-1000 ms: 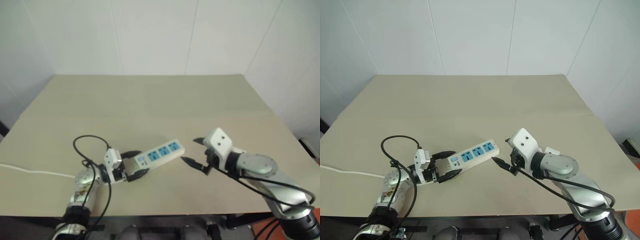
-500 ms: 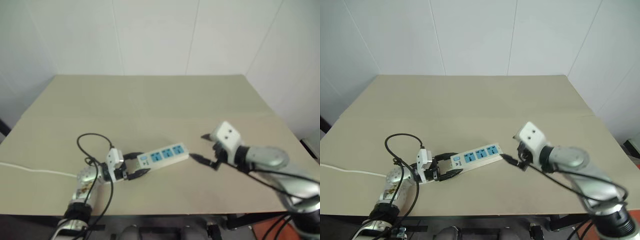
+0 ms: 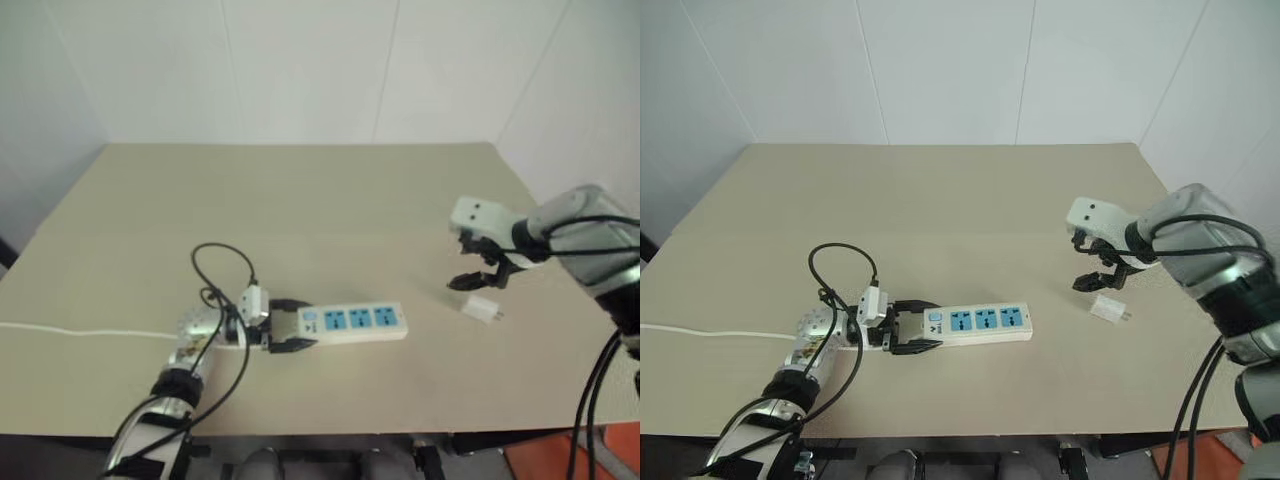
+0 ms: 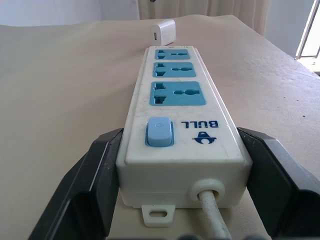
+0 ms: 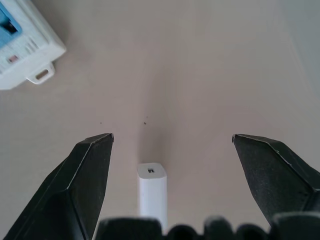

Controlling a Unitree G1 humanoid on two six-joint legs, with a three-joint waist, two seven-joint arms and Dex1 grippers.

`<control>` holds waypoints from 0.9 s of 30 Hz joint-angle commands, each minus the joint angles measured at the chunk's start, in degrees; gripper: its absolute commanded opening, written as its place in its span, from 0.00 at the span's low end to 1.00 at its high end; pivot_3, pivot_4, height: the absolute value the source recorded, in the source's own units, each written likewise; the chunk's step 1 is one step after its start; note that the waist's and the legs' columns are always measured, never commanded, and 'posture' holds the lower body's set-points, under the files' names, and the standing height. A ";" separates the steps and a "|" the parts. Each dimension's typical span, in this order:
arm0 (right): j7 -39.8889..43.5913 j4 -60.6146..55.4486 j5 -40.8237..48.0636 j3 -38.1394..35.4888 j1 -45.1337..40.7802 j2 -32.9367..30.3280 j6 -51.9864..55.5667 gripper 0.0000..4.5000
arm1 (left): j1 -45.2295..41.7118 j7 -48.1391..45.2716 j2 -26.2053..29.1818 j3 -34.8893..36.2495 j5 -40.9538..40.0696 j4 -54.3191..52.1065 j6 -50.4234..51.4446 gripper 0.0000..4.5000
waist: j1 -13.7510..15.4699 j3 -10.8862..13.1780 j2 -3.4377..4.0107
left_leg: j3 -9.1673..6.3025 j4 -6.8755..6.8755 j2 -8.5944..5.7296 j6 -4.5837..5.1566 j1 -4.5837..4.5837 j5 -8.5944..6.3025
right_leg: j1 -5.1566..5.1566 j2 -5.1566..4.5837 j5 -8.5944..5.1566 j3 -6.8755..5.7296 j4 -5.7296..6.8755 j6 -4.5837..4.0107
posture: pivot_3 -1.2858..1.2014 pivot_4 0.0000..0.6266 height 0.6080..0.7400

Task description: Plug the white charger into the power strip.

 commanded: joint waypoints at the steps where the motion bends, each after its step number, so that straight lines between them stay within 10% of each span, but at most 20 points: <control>1: 3.65 2.48 -3.50 0.78 -2.06 0.47 -1.14 1.00 | -0.95 -3.45 -0.11 -1.83 2.02 3.03 -1.60 0.72 | 0.02 0.00 0.00 | 0.00 0.00 0.00 0.00 0.00 0.00 | 0.00 0.00 0.00 0.00 0.00 0.00 | 0.52 0.24 1.00; 27: 4.35 19.41 -12.22 -0.62 0.69 9.99 -6.09 1.00 | -1.03 -3.87 -0.86 -1.30 1.98 3.71 -2.59 0.72 | -0.06 -0.05 0.12 | -0.02 0.20 -0.03 -0.01 0.08 0.01 | 0.08 0.00 0.03 -0.01 0.24 0.02 | 0.52 0.24 1.00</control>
